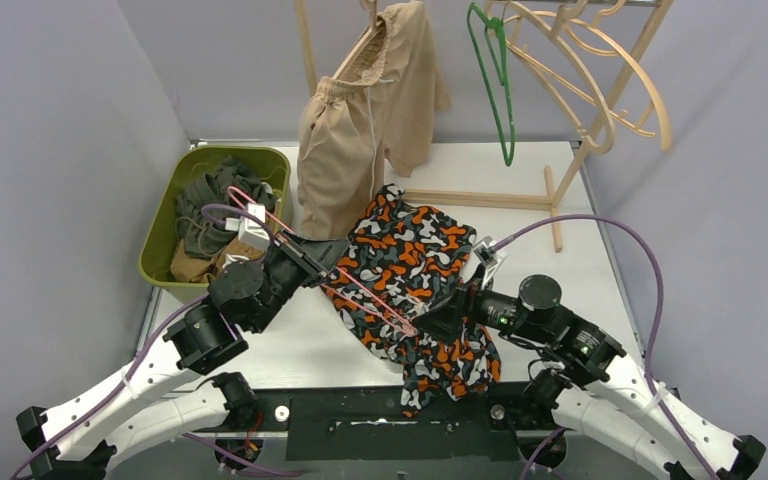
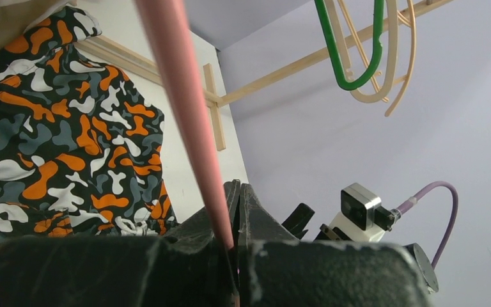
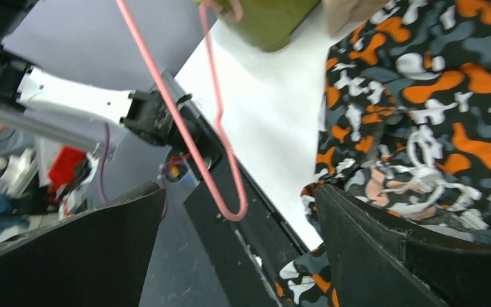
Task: Remove the shorts from the hanger
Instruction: Place the hanger on the clothes rod.
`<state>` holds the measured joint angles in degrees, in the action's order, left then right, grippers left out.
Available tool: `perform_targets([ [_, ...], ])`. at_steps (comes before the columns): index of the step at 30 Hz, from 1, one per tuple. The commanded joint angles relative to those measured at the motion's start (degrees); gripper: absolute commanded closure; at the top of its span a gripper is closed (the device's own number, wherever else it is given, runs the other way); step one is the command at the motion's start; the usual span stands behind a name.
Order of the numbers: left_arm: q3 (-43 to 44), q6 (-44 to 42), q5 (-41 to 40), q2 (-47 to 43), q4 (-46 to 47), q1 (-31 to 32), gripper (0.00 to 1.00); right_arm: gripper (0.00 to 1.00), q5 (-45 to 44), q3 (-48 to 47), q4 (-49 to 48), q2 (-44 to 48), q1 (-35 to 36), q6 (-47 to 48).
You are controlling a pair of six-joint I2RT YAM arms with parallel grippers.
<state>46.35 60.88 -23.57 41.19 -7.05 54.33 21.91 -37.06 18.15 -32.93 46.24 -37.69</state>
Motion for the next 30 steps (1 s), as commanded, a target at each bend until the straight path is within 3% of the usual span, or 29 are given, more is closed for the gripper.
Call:
perform_targets([
  [1,0.7,0.4,0.8,0.6,4.0,0.1,1.0,0.11,9.3,0.2,-7.9,-4.8,1.5,-0.2],
  [5,0.6,0.7,1.1,1.2,4.4,0.1,1.0,0.23,11.7,-1.4,-10.4,-11.1,4.6,1.7],
  [10,-0.1,1.6,0.8,1.0,4.4,0.1,1.0,0.36,3.6,-3.0,-7.2,-14.8,7.5,4.6],
  [16,-0.5,2.4,0.6,0.8,3.8,0.1,1.0,0.85,-5.3,-2.8,-5.3,-13.8,7.5,6.1],
  [18,-0.6,2.6,0.6,1.0,3.4,0.1,1.0,0.95,-6.7,-1.7,-6.5,-12.5,7.5,5.6],
  [21,-0.9,3.1,0.8,0.9,2.7,0.1,0.79,1.0,-6.7,0.3,-8.7,-11.0,7.5,4.4],
  [26,-1.0,1.9,3.2,0.8,1.1,0.1,0.31,1.0,-7.7,2.5,-8.8,-10.6,7.5,2.7],
  [28,-1.0,-0.5,6.2,1.1,0.9,0.1,0.23,1.0,-7.8,3.0,-9.3,-10.8,7.5,2.5],
  [30,-1.6,-2.8,10.4,1.0,1.8,0.1,0.22,1.0,-7.1,3.7,-10.1,-10.5,7.5,2.2],
])
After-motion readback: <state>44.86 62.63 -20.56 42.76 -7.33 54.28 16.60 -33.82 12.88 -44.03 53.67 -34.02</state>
